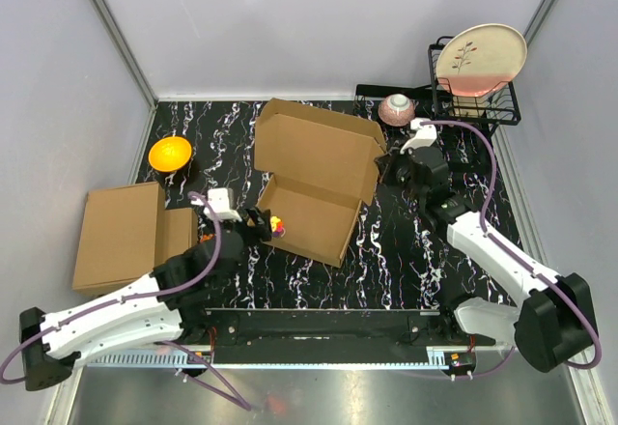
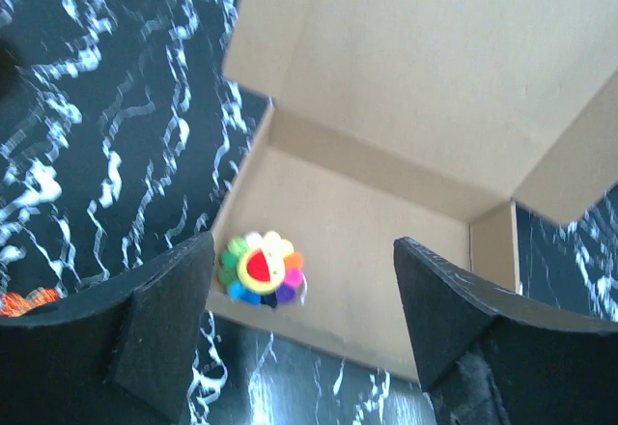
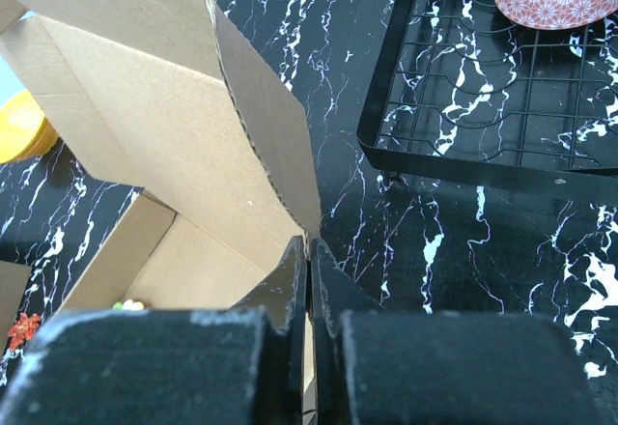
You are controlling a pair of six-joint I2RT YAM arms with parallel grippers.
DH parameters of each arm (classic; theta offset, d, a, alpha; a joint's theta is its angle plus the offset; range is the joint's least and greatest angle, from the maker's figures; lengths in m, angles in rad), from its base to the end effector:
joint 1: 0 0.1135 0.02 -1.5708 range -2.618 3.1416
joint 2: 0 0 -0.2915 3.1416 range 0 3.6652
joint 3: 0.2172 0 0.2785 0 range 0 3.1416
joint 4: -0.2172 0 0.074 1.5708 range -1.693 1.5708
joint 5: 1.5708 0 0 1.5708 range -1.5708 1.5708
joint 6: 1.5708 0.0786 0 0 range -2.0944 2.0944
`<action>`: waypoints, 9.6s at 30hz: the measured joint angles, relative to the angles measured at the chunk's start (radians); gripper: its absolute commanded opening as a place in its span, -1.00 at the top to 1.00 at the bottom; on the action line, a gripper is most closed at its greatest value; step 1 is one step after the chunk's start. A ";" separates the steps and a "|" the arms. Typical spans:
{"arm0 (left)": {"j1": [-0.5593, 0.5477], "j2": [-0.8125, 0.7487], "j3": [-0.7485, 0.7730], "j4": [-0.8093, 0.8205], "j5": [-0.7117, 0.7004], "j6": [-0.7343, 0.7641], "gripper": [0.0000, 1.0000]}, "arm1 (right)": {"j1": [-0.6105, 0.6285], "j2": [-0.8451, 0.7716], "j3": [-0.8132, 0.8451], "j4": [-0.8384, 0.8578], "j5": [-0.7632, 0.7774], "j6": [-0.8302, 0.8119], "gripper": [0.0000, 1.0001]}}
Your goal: Fold the paper box
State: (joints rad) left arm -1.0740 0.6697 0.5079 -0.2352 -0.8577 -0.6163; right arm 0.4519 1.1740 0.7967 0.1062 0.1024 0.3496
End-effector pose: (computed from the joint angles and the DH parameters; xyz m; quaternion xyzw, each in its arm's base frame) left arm 0.1405 -0.1345 0.2614 -0.0525 0.7898 -0.1470 0.5932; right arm 0.2994 0.1364 0.2972 -0.0097 0.7957 0.1982 0.5723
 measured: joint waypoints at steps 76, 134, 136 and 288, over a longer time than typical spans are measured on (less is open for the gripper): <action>1.089 1.126 0.263 1.510 1.579 -0.161 0.21 | 0.000 0.012 -0.019 0.038 -0.201 -0.069 1.00; 0.366 0.795 -0.016 1.384 0.216 0.450 0.82 | 0.111 -0.046 -0.072 0.071 0.192 -0.088 1.00; 0.361 0.780 -0.034 1.390 0.216 0.446 0.82 | 0.112 -0.059 -0.092 0.089 0.192 -0.076 1.00; 0.186 0.743 -0.273 1.018 0.270 -0.176 -0.46 | 0.356 -0.145 -0.338 -0.151 0.211 0.230 0.01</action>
State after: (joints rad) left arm -0.8879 1.4124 0.2352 0.7830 -0.5877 -0.7921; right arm 0.8082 1.0294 0.4591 -0.0448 0.3134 0.5793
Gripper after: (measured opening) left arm 0.727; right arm 0.512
